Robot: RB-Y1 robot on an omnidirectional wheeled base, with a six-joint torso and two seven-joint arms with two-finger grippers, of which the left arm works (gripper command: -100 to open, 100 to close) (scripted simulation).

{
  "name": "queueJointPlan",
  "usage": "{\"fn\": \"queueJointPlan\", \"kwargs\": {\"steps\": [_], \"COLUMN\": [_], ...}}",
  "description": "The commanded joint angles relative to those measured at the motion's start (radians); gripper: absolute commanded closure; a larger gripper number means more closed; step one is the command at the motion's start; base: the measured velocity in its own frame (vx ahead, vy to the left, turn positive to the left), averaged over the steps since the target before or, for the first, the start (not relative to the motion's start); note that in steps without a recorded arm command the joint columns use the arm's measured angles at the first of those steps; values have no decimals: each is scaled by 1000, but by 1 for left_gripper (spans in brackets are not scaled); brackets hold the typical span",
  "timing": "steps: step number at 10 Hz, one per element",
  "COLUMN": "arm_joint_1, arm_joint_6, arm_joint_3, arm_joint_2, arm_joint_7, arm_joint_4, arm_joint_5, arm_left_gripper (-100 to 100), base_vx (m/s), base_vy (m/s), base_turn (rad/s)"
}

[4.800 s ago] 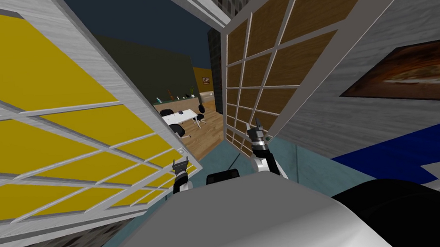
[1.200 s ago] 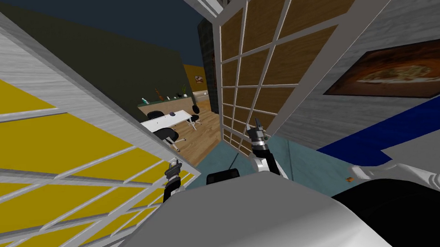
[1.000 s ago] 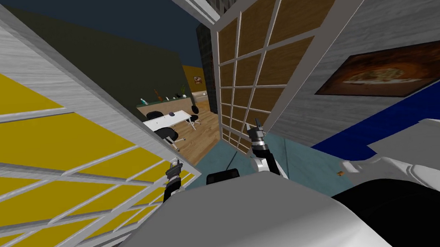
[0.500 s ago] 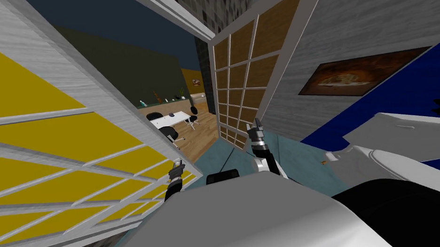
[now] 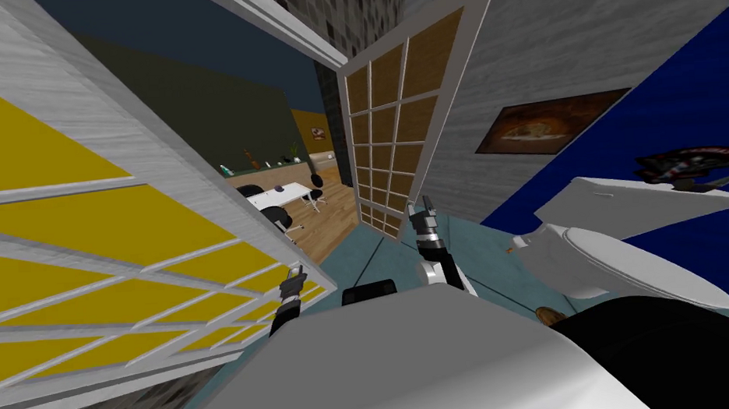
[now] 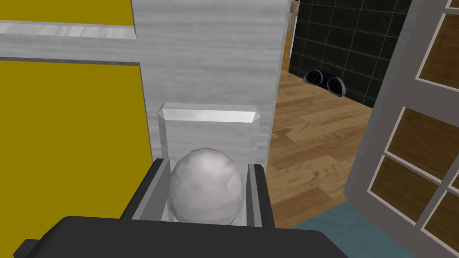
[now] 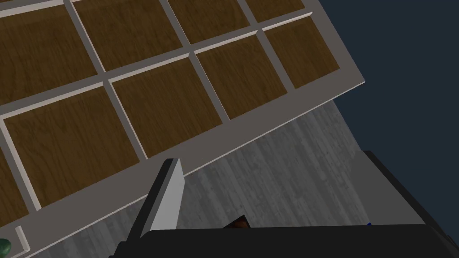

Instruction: Pull the door open

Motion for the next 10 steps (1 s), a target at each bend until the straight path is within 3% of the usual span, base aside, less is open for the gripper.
{"fn": "queueJointPlan", "kwargs": {"steps": [1, 2, 3, 10], "arm_joint_1": [17, 22, 17, 67], "arm_joint_6": [-9, -15, -8, -90], "arm_joint_3": [-26, -37, -30, -112], "arm_joint_2": [13, 21, 16, 82], "arm_joint_7": [21, 31, 23, 107], "arm_joint_4": [-8, -12, -10, -7], "arm_joint_5": [-12, -19, -15, -58], "arm_left_gripper": [100, 100, 100, 100], "base_vx": [-280, -243, -108, -214], "base_vy": [33, 24, -3, 34], "base_turn": [-102, -89, -18, -122]}}
